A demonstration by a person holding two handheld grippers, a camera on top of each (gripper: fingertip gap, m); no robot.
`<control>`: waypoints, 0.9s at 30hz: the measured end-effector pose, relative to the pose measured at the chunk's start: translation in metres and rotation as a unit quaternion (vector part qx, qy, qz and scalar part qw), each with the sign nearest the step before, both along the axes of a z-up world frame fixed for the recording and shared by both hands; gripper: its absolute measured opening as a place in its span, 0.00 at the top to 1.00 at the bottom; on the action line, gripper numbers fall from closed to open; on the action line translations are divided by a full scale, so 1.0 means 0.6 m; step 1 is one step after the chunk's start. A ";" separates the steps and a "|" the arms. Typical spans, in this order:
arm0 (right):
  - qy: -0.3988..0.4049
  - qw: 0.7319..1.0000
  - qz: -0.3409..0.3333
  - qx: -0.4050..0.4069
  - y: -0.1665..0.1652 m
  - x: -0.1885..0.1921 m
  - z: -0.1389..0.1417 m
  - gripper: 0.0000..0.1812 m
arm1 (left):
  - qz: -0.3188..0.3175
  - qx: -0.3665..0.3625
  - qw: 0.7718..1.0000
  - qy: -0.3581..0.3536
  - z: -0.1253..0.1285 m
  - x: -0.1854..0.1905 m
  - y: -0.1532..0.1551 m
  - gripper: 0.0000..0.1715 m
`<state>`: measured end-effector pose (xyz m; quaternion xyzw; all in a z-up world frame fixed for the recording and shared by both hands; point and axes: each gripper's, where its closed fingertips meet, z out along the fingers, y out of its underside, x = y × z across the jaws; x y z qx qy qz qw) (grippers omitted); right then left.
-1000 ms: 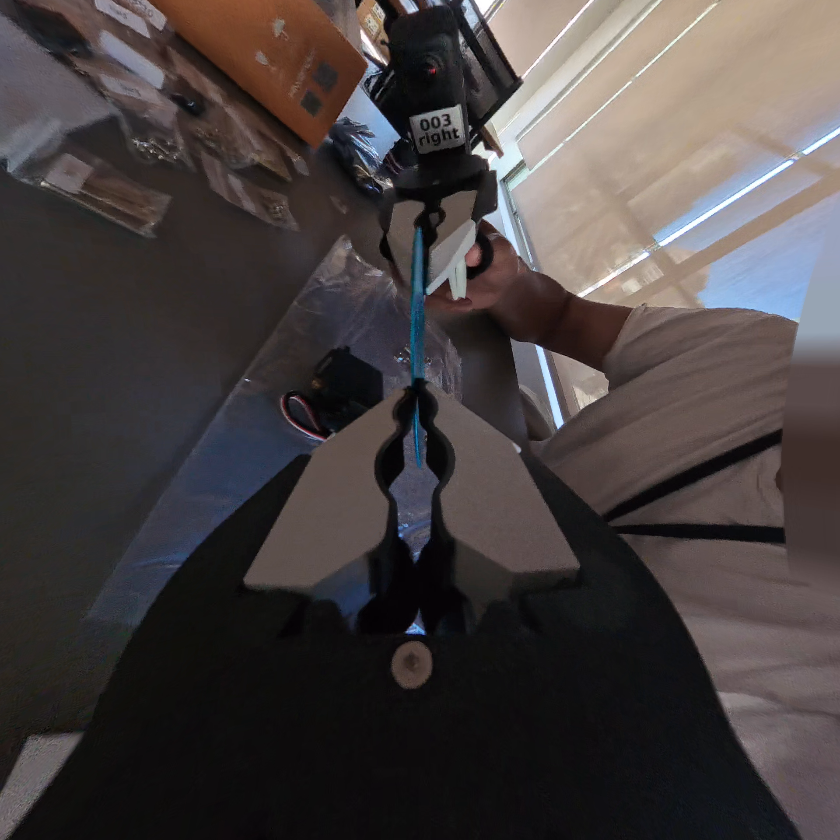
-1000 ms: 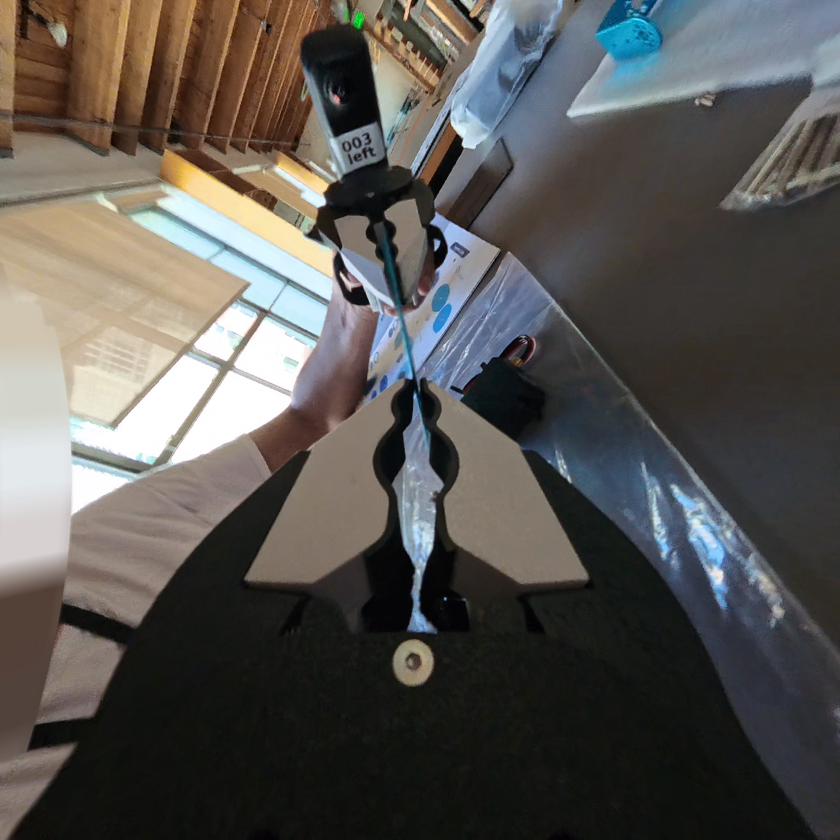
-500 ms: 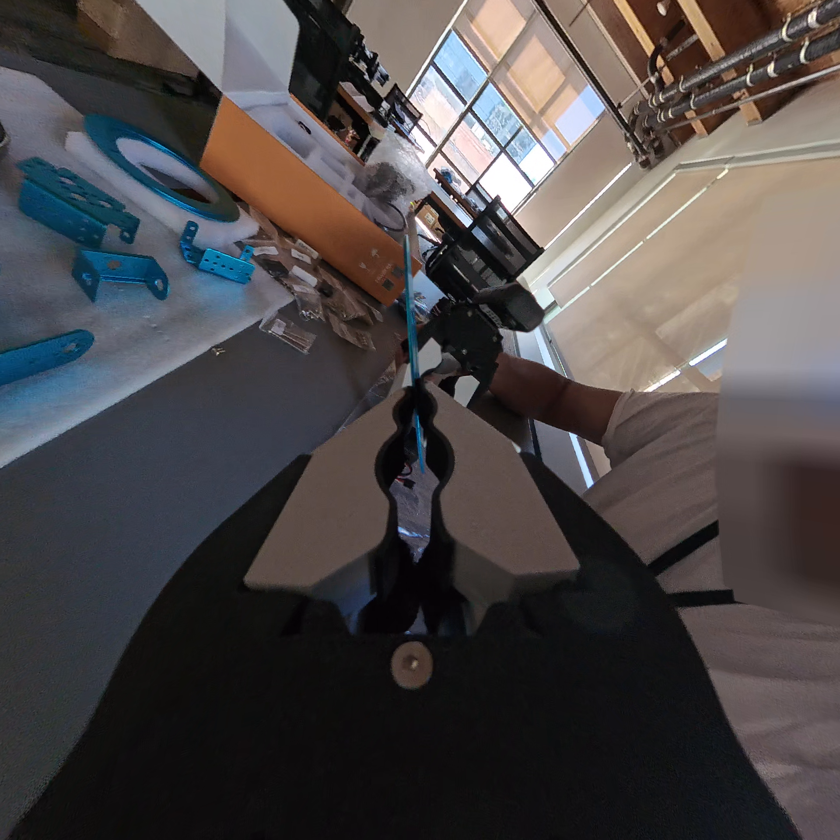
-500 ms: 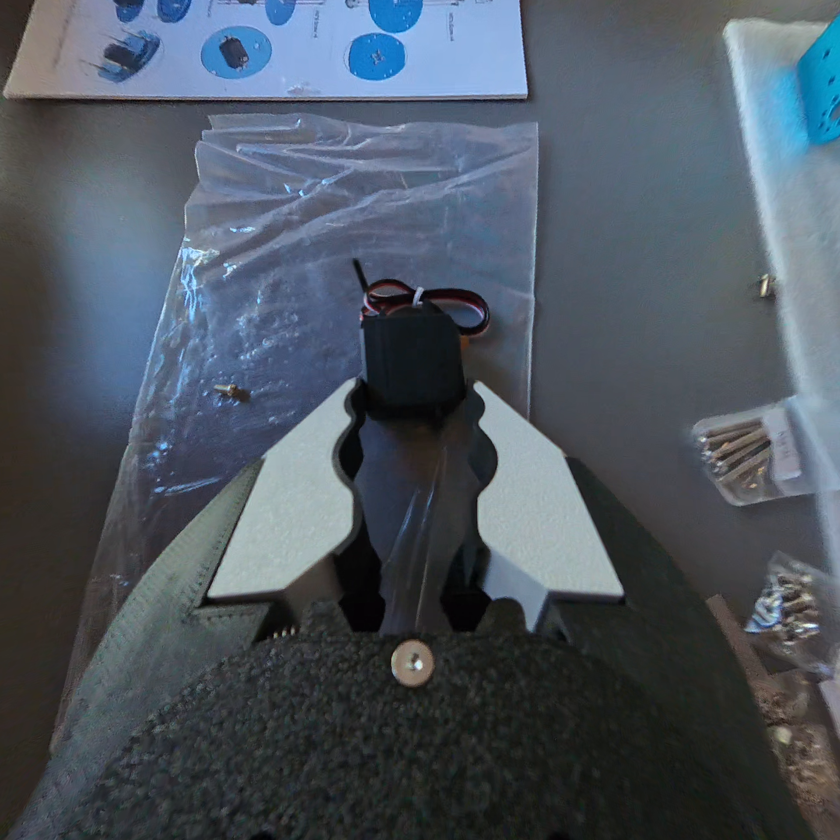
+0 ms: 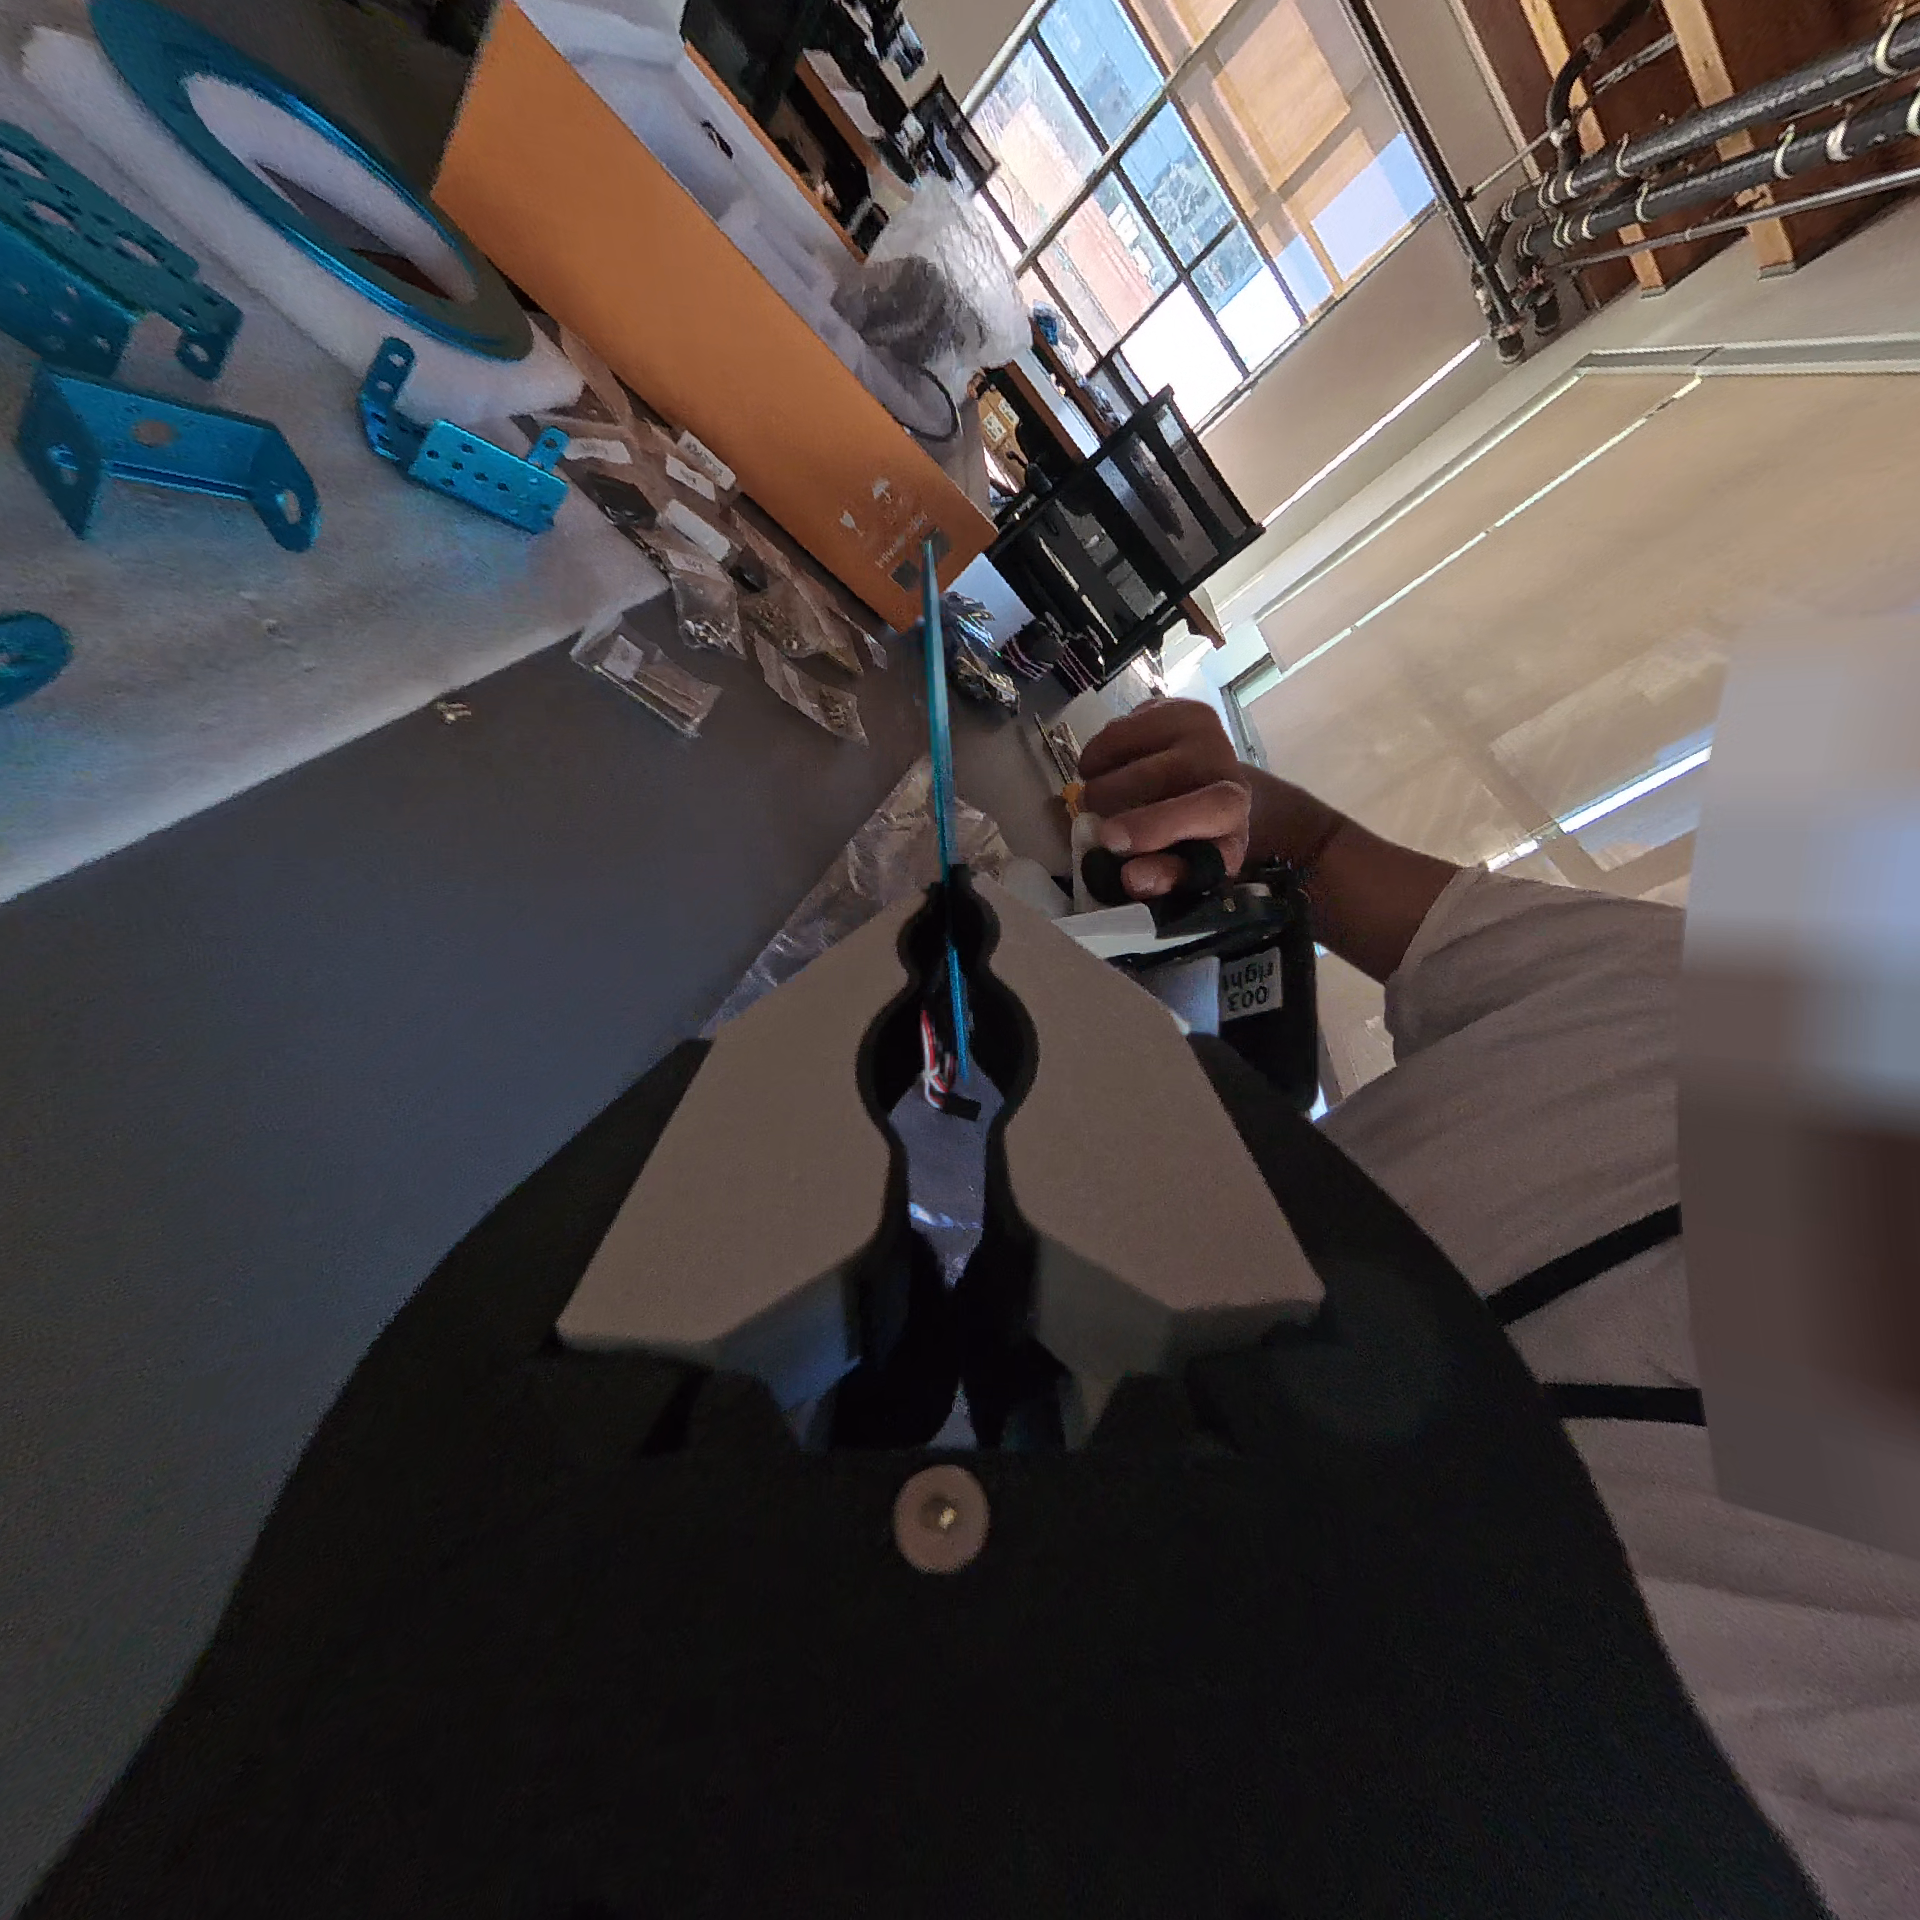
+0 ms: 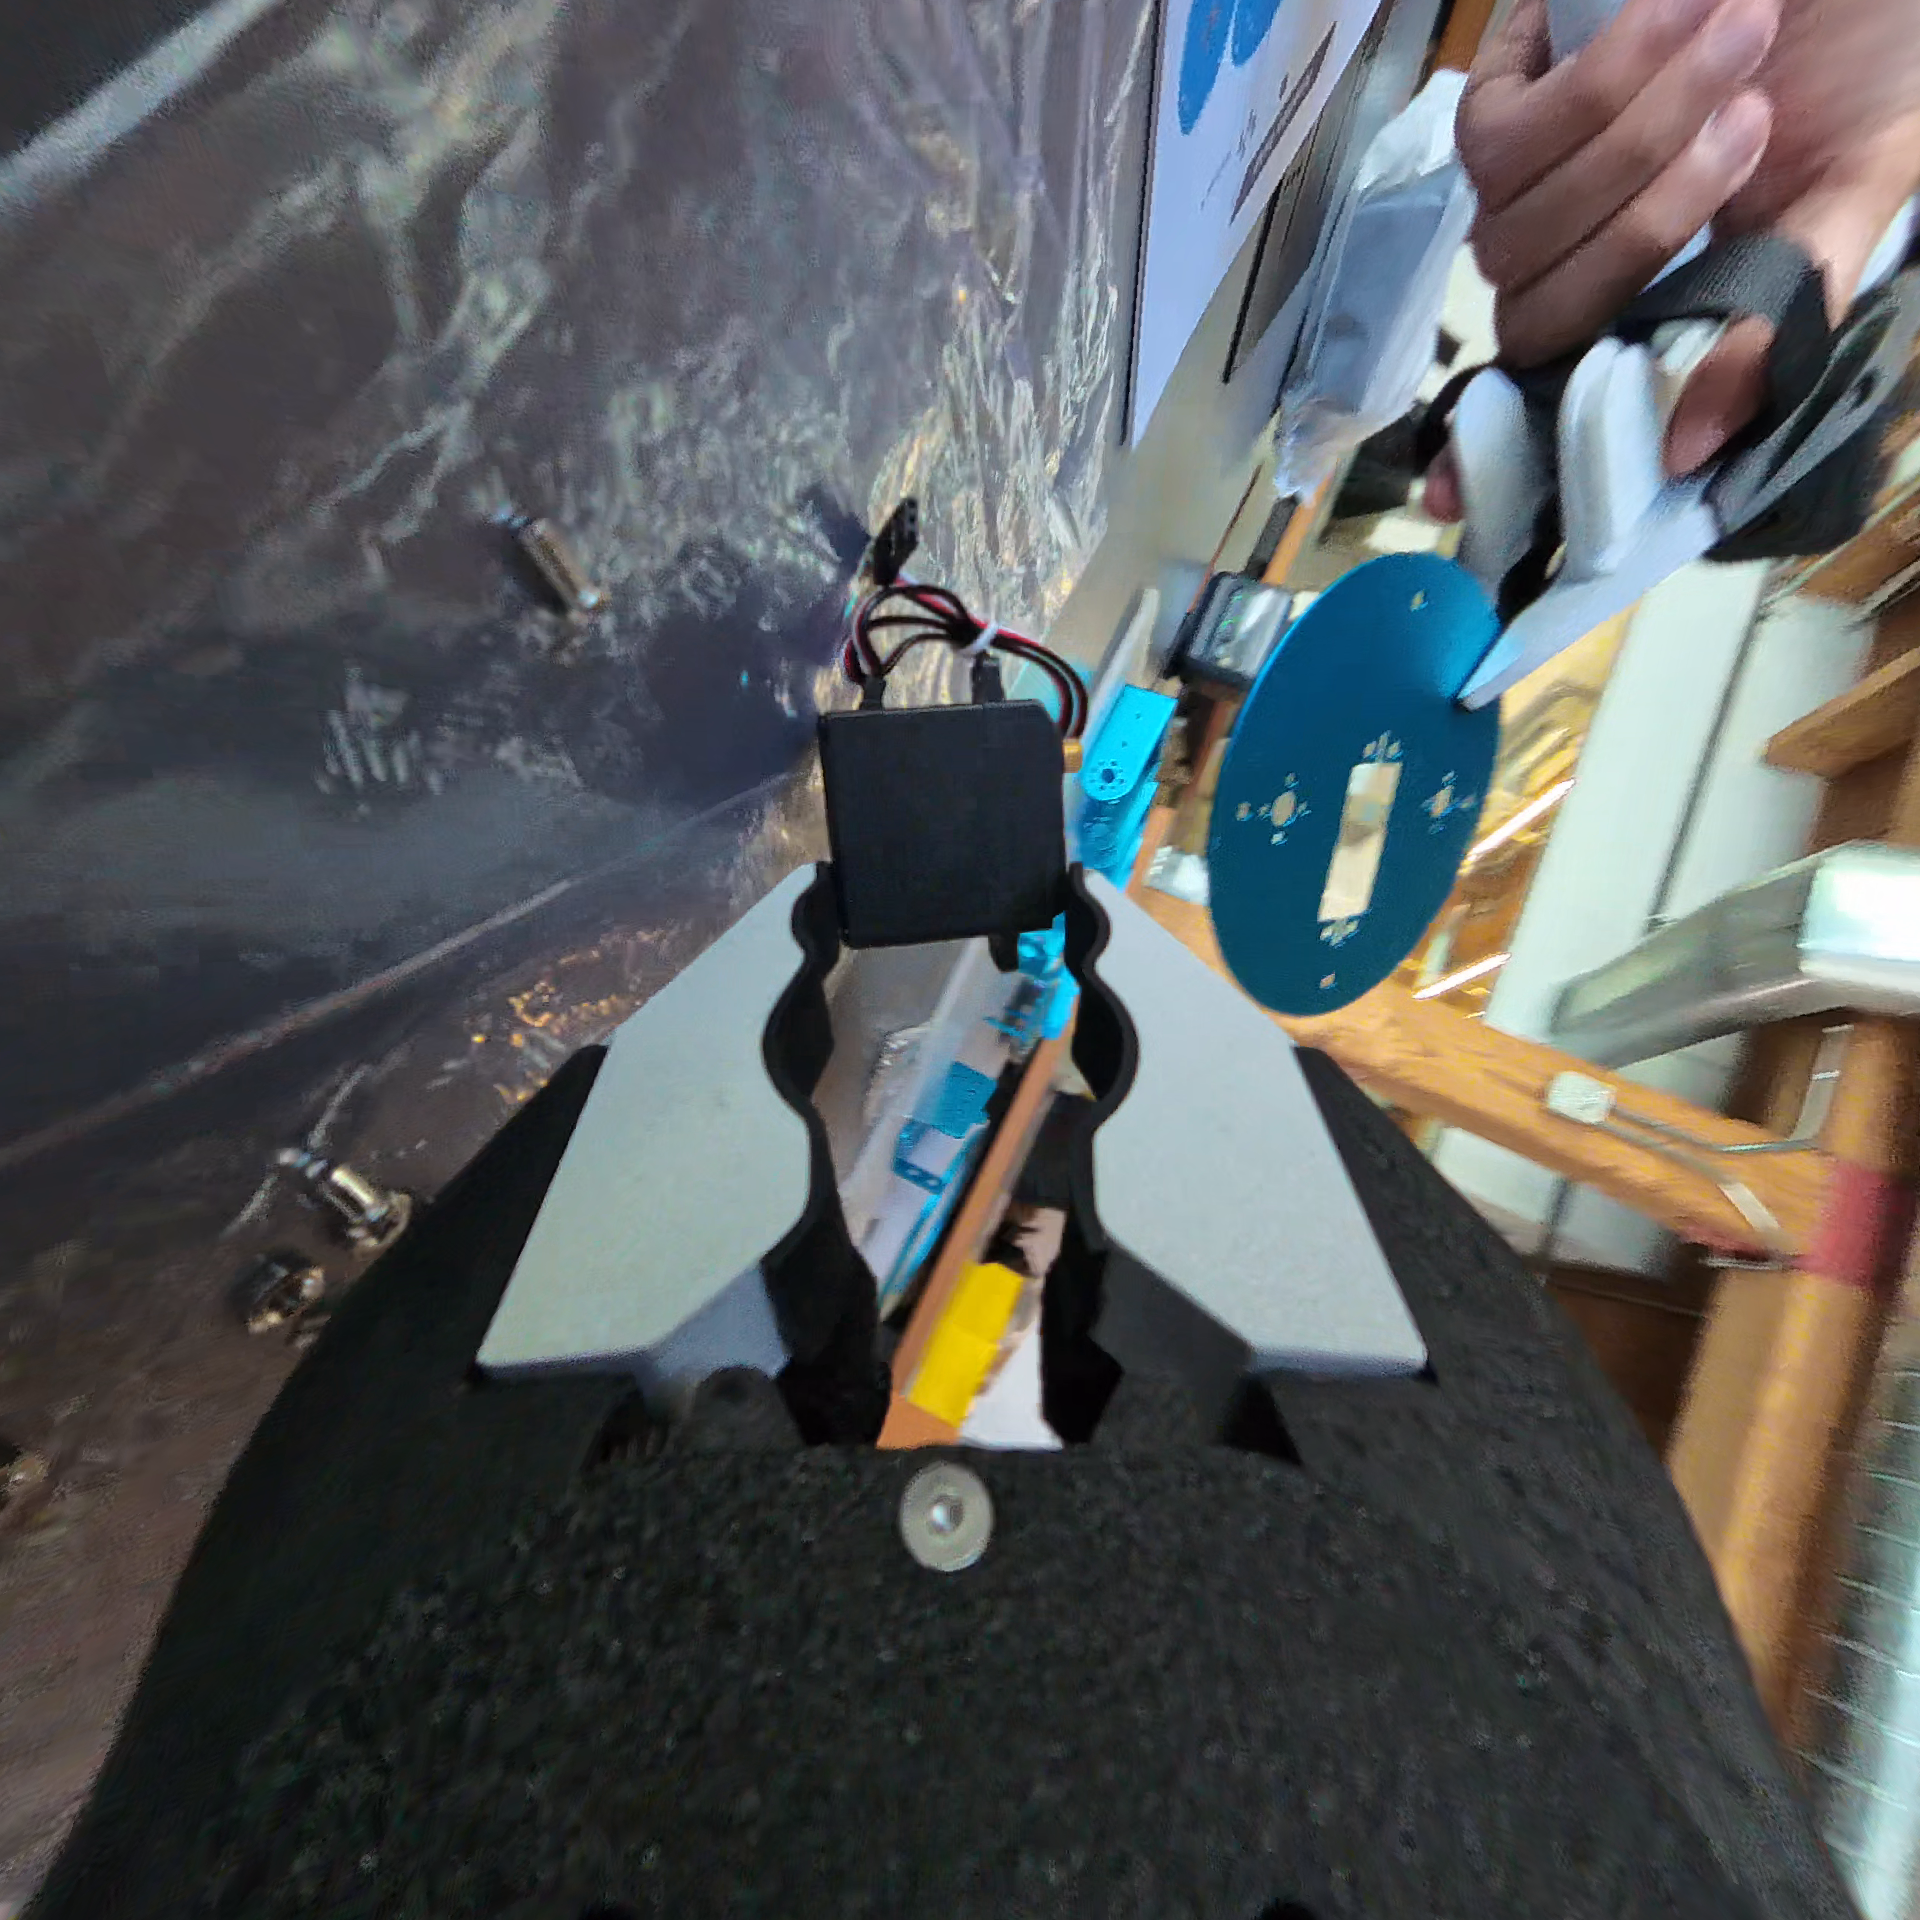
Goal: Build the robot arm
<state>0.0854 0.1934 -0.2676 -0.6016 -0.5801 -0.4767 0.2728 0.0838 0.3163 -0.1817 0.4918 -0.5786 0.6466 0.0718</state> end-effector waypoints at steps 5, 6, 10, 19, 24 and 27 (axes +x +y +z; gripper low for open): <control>-0.040 0.999 0.033 0.012 -0.005 -0.002 0.002 0.77 | -0.071 -0.012 0.997 0.043 -0.018 -0.018 -0.068 1.00; -0.035 0.999 0.030 0.009 -0.008 0.000 0.001 0.77 | -0.075 -0.008 0.996 0.050 -0.024 -0.018 -0.074 1.00; 0.014 0.999 0.017 -0.031 -0.032 -0.002 -0.013 0.79 | -0.082 0.002 0.995 0.056 -0.032 -0.020 -0.080 1.00; 0.163 0.983 -0.030 -0.079 -0.048 -0.014 -0.016 0.74 | -0.082 0.000 0.995 0.054 -0.029 -0.021 -0.080 1.00; 0.347 0.934 -0.037 -0.072 -0.055 -0.029 0.010 0.70 | -0.097 -0.014 0.993 0.062 -0.027 -0.028 -0.088 1.00; 0.523 0.850 -0.035 -0.045 -0.061 -0.028 0.059 0.75 | -0.121 -0.058 0.988 0.075 -0.019 -0.034 -0.105 1.00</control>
